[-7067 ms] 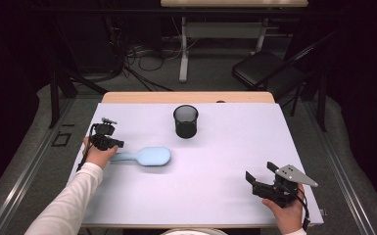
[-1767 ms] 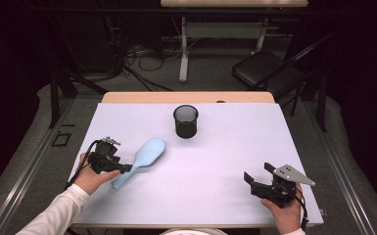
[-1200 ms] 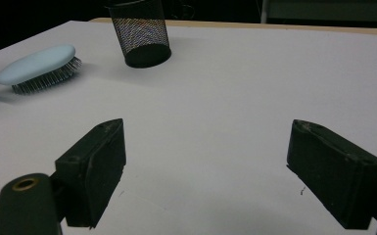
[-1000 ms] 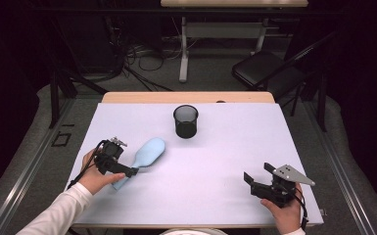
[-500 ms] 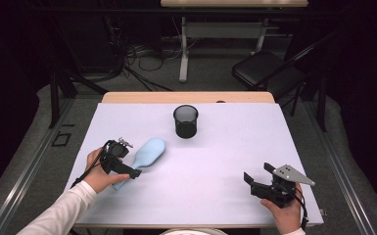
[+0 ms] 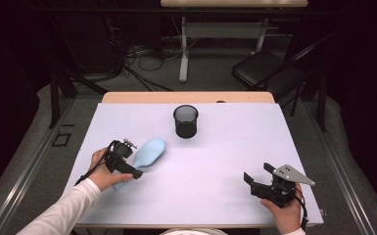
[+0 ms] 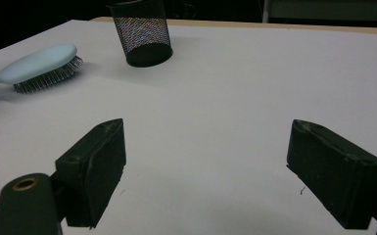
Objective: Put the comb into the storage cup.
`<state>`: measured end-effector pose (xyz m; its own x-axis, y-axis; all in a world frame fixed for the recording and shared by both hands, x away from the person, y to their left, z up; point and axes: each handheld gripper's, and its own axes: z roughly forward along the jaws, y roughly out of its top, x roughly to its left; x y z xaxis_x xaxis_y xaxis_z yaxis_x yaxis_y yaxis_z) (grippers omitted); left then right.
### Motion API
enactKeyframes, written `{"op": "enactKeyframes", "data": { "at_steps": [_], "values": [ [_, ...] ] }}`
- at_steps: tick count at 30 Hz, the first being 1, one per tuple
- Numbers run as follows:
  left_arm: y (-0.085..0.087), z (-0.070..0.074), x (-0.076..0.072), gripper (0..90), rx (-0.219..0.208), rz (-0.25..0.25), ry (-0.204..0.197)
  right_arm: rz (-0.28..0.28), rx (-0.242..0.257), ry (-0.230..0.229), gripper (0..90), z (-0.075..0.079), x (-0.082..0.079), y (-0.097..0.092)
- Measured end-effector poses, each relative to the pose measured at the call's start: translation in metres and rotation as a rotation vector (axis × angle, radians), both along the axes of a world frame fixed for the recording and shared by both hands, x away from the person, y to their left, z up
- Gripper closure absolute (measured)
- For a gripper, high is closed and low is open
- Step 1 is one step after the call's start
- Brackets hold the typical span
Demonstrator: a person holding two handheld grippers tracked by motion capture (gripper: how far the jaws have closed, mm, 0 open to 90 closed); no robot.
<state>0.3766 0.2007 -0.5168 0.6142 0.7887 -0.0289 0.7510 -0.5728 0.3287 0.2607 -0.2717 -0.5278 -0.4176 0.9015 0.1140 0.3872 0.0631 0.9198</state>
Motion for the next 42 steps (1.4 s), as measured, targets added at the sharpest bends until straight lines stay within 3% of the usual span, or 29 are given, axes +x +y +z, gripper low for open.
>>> {"op": "enactKeyframes", "data": {
  "at_steps": [10,20,28,37,42],
  "values": [
    [-0.002,0.001,0.002,16.5,0.011,-0.007,0.014,0.002,0.002,0.002,14.3,0.0,0.0,0.0],
    [-0.004,0.003,0.001,41.5,0.018,-0.029,-0.003,0.004,0.001,0.005,14.3,0.0,0.0,0.0],
    [-0.006,0.001,0.001,53.3,0.056,-0.059,-0.008,0.006,0.002,0.009,14.3,0.0,0.0,0.0],
    [-0.01,-0.001,0.002,59.5,0.069,-0.085,-0.003,0.008,0.0,0.014,14.3,0.0,0.0,0.0],
    [-0.011,-0.003,0.003,60.3,0.083,-0.107,-0.02,0.009,0.004,0.014,14.3,0.0,0.0,0.0]
  ]
}}
